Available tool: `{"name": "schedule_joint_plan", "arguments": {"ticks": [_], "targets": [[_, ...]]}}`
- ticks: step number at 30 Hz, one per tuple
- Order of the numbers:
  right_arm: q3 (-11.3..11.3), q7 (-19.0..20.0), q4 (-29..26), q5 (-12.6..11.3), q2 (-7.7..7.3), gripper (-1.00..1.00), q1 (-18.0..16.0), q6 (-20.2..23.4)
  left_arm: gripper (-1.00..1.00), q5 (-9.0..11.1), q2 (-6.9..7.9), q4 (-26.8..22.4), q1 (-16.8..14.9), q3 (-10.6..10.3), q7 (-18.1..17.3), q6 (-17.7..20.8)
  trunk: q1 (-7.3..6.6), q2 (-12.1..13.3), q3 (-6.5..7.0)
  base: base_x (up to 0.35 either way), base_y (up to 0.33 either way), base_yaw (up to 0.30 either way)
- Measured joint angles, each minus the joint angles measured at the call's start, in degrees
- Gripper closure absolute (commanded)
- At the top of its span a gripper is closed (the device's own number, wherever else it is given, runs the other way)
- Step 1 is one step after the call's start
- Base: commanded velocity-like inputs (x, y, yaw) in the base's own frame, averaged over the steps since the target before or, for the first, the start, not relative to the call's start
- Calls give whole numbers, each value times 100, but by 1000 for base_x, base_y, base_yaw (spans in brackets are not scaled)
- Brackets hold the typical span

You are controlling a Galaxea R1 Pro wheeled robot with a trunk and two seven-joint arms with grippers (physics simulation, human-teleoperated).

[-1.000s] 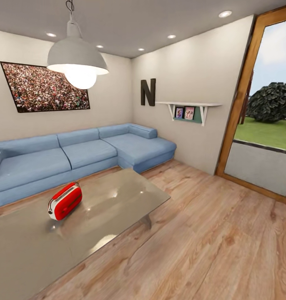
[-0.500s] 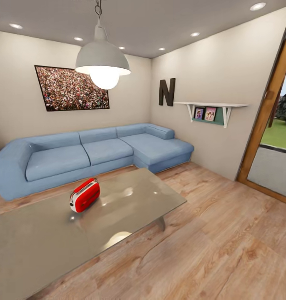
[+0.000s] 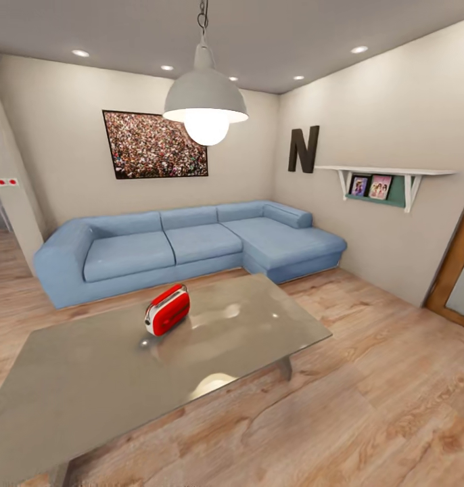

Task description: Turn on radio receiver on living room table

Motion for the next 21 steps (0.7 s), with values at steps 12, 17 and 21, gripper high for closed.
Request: {"name": "schedule_joint_plan", "arguments": {"ticks": [12, 17, 21], "targets": [[0, 0, 0, 0, 0, -100, 1, 0, -100, 0, 0, 0, 1, 0, 0, 0, 0, 0, 0, 0, 0, 280], [0, 0, 0, -1, 0, -100, 0, 0, -100, 0, 0, 0, 1, 3, 0, 0, 0, 0, 0, 0, 0, 280], [0, 0, 0, -1, 0, -100, 1, 0, -100, 0, -6, -6, 1, 7, 0, 0, 0, 0, 0, 0, 0, 280]]}}
